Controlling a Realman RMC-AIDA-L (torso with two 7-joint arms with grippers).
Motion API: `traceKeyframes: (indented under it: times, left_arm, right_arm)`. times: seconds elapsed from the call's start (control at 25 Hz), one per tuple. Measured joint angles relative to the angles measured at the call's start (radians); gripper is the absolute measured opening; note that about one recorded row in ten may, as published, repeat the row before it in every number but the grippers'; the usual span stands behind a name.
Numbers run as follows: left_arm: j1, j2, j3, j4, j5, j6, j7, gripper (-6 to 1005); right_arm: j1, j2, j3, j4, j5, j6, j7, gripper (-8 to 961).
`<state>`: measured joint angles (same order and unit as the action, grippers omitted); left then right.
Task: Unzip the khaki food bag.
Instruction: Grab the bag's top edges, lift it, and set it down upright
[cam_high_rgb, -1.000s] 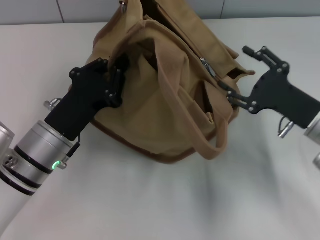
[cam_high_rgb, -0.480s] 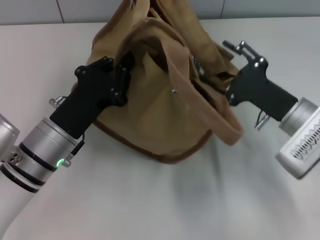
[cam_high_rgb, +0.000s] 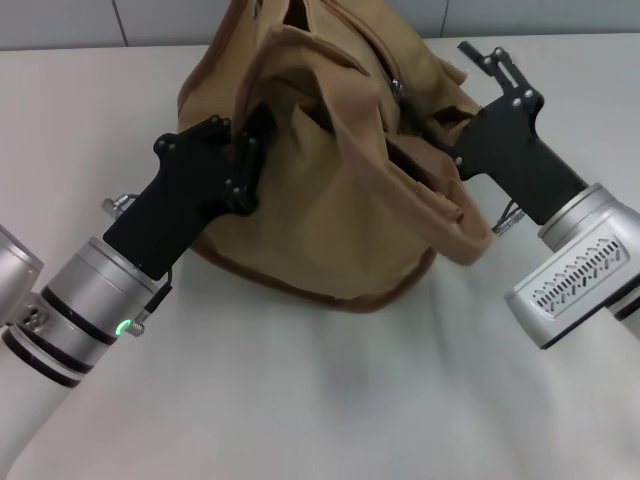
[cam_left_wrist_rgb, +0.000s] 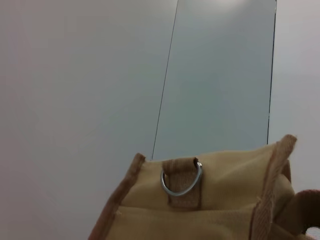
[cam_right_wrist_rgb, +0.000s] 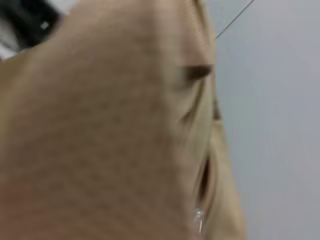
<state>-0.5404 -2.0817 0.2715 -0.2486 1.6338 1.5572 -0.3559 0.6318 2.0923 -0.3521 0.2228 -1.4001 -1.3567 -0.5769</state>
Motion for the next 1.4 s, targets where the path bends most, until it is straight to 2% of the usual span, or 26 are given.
traceKeyframes:
  times: [0.36, 0.6, 1.08, 1.4]
  left_arm:
    - [-0.006, 0.000, -0.001, 0.000, 0.000, -0.022, 0.000, 50]
    - [-0.006, 0.000, -0.003, -0.010, 0.000, -0.023, 0.005, 51]
    - [-0.001, 0.000, -0.004, -0.009, 0.000, -0.030, 0.005, 51]
    - [-0.006, 0.000, -0.001, -0.012, -0.001, -0.036, 0.006, 51]
  right_arm:
    - [-0.021, 0.000, 0.026, 0.053, -0.042, -0.089, -0.050, 788]
    - [-0.031, 0.000, 0.010, 0.063, -0.071, -0.094, -0.061, 783]
    - [-0.102, 0.000, 0.012, 0.058, -0.203, -0.116, -0.067, 773]
    - [-0.096, 0.000, 0.011, 0.077, -0.213, -0.121, -0.076, 767]
